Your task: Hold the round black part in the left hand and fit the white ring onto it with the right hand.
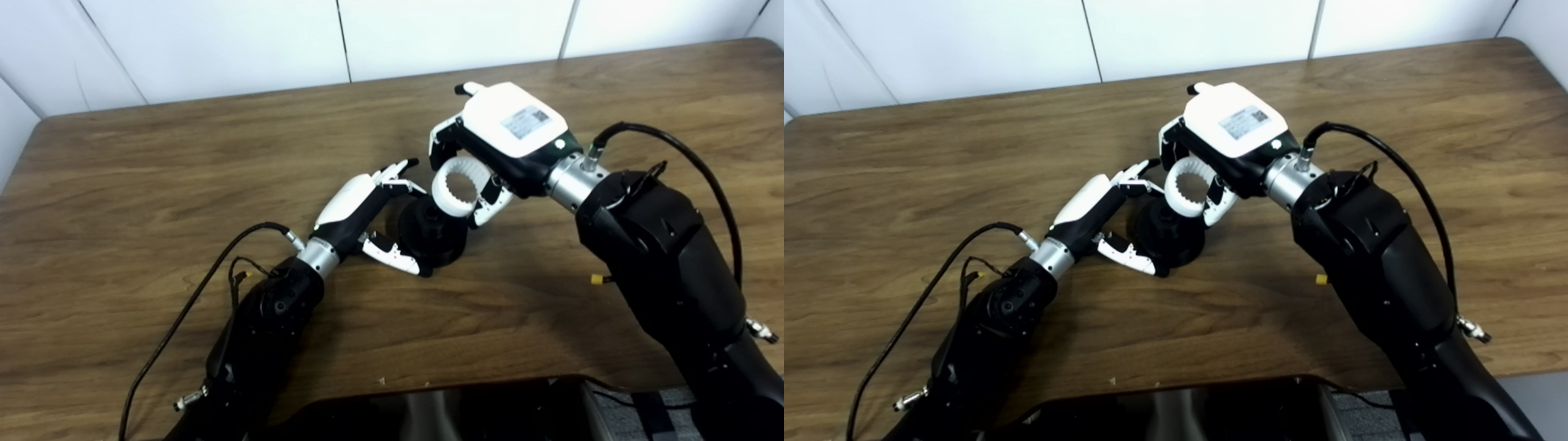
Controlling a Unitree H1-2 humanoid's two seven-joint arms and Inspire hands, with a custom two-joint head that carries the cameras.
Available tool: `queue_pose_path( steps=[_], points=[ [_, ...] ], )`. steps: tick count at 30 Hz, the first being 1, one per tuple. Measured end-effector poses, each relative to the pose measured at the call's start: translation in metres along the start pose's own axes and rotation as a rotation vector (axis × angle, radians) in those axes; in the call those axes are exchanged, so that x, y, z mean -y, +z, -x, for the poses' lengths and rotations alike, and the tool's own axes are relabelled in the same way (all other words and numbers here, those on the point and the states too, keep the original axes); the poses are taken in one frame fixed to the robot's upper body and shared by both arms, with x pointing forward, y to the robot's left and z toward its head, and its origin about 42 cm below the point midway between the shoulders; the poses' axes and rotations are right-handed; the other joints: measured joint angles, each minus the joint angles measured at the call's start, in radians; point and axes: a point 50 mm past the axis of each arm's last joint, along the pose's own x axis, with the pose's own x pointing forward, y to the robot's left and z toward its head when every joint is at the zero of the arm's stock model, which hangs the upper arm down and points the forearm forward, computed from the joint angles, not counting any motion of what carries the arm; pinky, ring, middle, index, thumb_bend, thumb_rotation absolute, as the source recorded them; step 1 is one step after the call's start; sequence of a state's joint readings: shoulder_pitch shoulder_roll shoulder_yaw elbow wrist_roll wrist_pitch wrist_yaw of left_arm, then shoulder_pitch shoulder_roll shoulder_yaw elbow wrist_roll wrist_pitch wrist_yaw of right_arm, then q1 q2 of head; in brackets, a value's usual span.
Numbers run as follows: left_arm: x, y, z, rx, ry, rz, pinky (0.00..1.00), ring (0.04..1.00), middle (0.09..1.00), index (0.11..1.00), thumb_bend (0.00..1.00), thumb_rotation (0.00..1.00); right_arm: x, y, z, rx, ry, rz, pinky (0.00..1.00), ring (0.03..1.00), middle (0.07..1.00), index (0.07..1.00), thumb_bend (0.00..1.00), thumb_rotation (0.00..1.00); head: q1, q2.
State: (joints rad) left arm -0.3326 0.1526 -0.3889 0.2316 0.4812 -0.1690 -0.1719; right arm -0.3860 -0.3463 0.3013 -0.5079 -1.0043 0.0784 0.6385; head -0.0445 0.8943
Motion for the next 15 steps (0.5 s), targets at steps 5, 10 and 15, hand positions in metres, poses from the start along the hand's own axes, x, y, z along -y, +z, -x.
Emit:
queue_pose_path(
  steps=[5,10,15],
  points=[
    [0.0,0.0,0.0,-0.002,0.0,-0.001,1.0,1.0,1.0,0.603,0.99,0.25,-0.002,0.006,-0.002,0.012,0.0,-0.011,0.95,0.627,0.481,0.491,0.53,0.01,-0.002,0.002],
    [0.0,0.0,0.0,-0.004,0.0,-0.003,1.0,1.0,1.0,0.604,0.99,0.26,-0.004,0.01,-0.004,0.024,0.009,-0.011,0.93,0.628,0.481,0.491,0.53,0.01,-0.002,0.005],
    [0.0,0.0,0.0,-0.004,-0.001,-0.004,1.0,1.0,1.0,0.603,0.99,0.27,-0.012,0.013,-0.01,0.023,0.03,-0.023,0.9,0.619,0.481,0.491,0.53,0.01,-0.002,0.008]
  ],
)
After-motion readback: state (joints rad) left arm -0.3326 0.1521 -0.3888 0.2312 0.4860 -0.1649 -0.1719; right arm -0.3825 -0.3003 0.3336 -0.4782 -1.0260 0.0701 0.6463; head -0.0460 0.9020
